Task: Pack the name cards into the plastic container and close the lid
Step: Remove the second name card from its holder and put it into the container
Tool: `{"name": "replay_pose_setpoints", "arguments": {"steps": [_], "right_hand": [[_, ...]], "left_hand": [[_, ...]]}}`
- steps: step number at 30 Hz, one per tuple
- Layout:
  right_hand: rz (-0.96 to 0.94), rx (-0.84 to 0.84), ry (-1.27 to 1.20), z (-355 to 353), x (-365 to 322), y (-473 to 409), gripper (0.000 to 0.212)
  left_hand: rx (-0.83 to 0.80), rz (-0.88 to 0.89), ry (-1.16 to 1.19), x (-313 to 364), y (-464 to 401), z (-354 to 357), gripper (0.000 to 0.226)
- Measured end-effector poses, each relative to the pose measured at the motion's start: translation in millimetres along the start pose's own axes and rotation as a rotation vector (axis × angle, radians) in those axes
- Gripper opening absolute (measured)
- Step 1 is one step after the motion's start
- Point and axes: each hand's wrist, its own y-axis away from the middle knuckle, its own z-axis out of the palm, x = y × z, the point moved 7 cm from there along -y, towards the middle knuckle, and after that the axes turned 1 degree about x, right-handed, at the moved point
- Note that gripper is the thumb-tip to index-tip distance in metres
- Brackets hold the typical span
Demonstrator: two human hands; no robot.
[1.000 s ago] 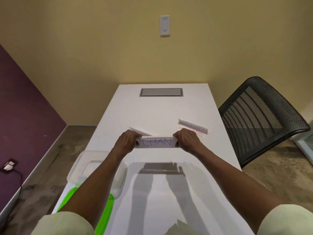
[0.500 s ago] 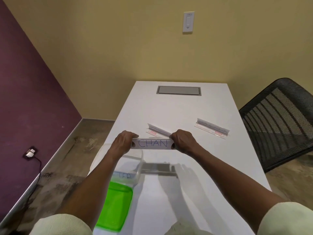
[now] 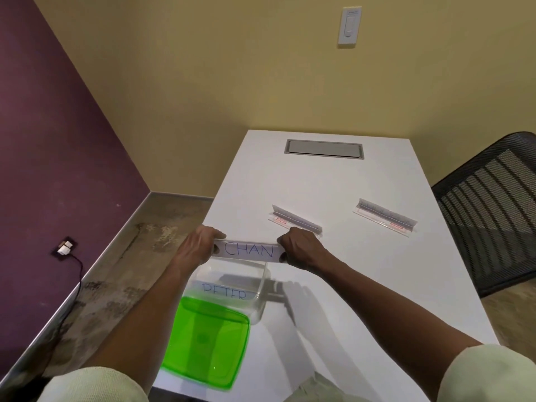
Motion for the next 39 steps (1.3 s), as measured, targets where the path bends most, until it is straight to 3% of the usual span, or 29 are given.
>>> {"name": "replay_pose_setpoints", "arguments": {"steps": [12,17,28,39], "right_hand": [[-0.06,-0.069,-0.003,19,-55,-33,0.024],[-0.057,-0.125,-0.027,30,-68,-47,0.017],[-0.047,-0.2,-0.059,64,-70,-67,0.015],[-0.108,-0.213,-0.019,90,-66,-76,0.013]], "left_hand": [[-0.015,-0.023,-0.041,-48,-11,-13,0.043],[-0.029,-0.073,0.013,-61,-17,-13,0.031],[-0.116,0.159,-0.302,-62,-34,14,0.043],[-0.174,0.217,-0.475,-57,-48,41,0.037]]}}
